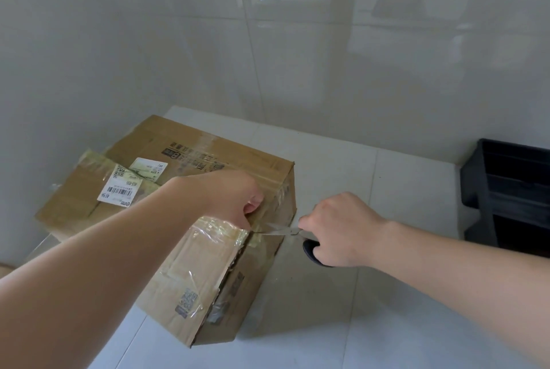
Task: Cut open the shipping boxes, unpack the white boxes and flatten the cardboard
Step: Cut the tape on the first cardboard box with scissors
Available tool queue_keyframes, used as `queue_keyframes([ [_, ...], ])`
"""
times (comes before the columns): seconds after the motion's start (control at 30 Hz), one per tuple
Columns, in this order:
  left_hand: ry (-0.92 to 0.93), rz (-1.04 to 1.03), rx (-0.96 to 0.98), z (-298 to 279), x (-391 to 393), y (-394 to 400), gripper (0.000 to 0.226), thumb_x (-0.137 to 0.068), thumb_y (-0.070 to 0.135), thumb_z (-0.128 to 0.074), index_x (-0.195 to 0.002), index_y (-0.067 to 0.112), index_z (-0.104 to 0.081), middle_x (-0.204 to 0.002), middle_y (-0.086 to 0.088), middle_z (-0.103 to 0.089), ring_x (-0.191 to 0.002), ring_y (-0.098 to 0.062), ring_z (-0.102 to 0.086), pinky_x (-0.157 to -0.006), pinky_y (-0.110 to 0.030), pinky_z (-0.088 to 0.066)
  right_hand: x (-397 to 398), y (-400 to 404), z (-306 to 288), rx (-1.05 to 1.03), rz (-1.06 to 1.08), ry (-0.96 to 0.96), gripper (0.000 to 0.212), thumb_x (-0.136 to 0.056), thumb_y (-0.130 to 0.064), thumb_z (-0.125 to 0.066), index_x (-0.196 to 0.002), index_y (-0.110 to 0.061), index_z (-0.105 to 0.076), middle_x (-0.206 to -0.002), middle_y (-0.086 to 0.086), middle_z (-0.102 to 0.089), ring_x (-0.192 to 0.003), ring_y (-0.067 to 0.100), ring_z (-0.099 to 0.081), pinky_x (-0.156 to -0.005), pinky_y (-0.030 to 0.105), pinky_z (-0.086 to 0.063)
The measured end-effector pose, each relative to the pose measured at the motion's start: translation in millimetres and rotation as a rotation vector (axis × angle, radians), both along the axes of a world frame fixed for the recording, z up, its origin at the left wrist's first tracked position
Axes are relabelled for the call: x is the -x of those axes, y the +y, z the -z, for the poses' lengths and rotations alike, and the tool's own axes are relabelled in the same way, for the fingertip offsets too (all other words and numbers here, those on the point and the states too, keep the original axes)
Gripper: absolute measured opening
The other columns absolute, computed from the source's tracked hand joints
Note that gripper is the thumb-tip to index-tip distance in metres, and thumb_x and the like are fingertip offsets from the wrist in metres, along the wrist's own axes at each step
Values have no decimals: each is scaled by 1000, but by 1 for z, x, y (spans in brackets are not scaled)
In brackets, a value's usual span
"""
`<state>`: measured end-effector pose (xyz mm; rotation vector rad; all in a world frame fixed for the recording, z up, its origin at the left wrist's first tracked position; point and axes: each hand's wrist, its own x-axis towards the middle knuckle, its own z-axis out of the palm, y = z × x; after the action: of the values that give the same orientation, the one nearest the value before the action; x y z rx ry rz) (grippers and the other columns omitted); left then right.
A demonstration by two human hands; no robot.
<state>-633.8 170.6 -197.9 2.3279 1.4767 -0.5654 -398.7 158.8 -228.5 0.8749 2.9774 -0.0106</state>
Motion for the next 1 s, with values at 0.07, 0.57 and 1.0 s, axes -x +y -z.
queue_keyframes([
  [0.07, -6, -83, 73, -2, 2, 1, 32, -72, 39, -79, -67, 21, -53, -69, 3, -58, -62, -13, -49, -57, -25, -43, 3, -5, 4, 128, 46, 64, 24, -77, -38, -52, -71, -15, -56, -50, -1, -34, -51, 21, -37, -45, 24, -19],
  [0.57, 11, -920, -147, 13, 14, -35, 50, -78, 59, -65, -68, 14, -46, -62, 1, -52, -53, -12, -48, -46, -23, -35, 3, -43, 14, 840, 433, 316, 41, -75, -40, -72, -53, -16, -46, -44, -5, -38, -44, 10, -32, -44, 22, -27],
  [1.0, -724, -1292, -449, 24, -9, -50, 33, -70, 26, -82, -85, 18, -54, -80, 6, -59, -74, -17, -57, -52, -25, -38, 10, -58, -7, 490, 642, 249, 20, -68, -33, -51, -66, -15, -59, -60, -2, -60, -58, 16, -52, -51, 26, -42],
])
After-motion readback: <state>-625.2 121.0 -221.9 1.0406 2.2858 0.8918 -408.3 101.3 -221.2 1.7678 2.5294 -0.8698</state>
